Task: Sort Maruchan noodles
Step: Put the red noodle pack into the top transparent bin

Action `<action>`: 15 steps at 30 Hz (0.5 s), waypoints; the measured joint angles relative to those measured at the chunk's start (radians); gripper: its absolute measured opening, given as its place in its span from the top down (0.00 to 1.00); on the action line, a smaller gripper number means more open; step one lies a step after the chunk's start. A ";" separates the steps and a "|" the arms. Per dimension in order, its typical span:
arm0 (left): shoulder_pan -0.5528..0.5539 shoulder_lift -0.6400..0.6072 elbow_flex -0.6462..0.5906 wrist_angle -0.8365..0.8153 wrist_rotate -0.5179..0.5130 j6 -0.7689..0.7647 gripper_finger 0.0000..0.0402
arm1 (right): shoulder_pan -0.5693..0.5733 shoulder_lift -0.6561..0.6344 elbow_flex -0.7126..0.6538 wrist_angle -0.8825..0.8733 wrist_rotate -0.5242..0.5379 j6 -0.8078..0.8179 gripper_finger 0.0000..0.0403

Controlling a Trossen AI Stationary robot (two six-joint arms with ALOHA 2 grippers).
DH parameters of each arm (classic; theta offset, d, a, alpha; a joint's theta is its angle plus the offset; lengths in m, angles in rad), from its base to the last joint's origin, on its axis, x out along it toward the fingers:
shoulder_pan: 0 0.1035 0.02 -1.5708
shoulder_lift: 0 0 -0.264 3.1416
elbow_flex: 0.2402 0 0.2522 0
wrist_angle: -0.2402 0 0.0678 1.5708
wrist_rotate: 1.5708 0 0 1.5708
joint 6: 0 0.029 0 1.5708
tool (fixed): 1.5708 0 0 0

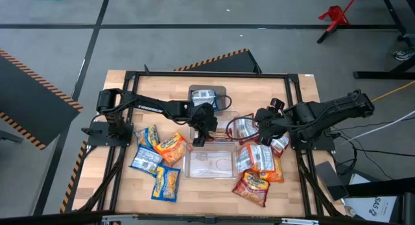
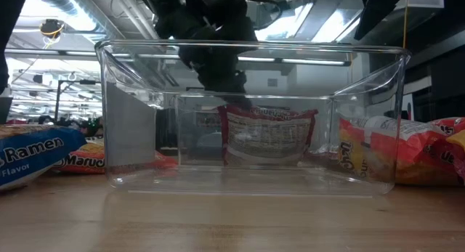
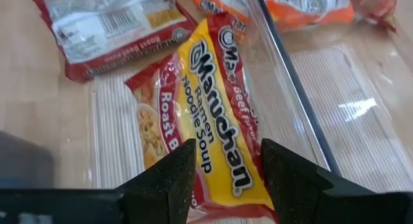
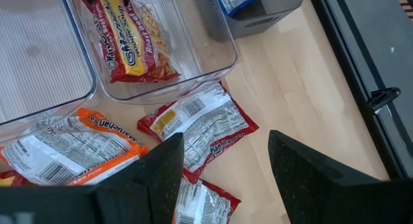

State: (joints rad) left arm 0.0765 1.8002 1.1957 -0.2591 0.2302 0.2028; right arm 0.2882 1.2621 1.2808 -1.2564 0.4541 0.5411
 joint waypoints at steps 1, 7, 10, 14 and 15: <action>0.000 0.002 0.000 -0.003 0.000 0.000 0.58 | 0.000 0.000 0.000 0.000 0.000 0.000 0.48; 0.003 0.002 0.000 -0.032 -0.004 0.002 0.58 | 0.000 0.000 0.000 0.000 0.002 -0.006 0.48; 0.006 0.002 0.000 -0.046 -0.026 -0.007 0.58 | 0.000 0.000 0.000 0.002 0.002 -0.020 0.48; 0.006 0.002 0.000 -0.043 -0.050 -0.009 0.59 | 0.000 0.000 0.000 0.003 0.002 -0.023 0.48; 0.006 0.002 0.000 -0.043 -0.060 -0.009 0.59 | 0.000 0.000 0.000 0.003 0.002 -0.023 0.48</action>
State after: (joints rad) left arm 0.0826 1.8023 1.1957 -0.3019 0.1703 0.1940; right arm 0.2882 1.2621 1.2808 -1.2533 0.4563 0.5179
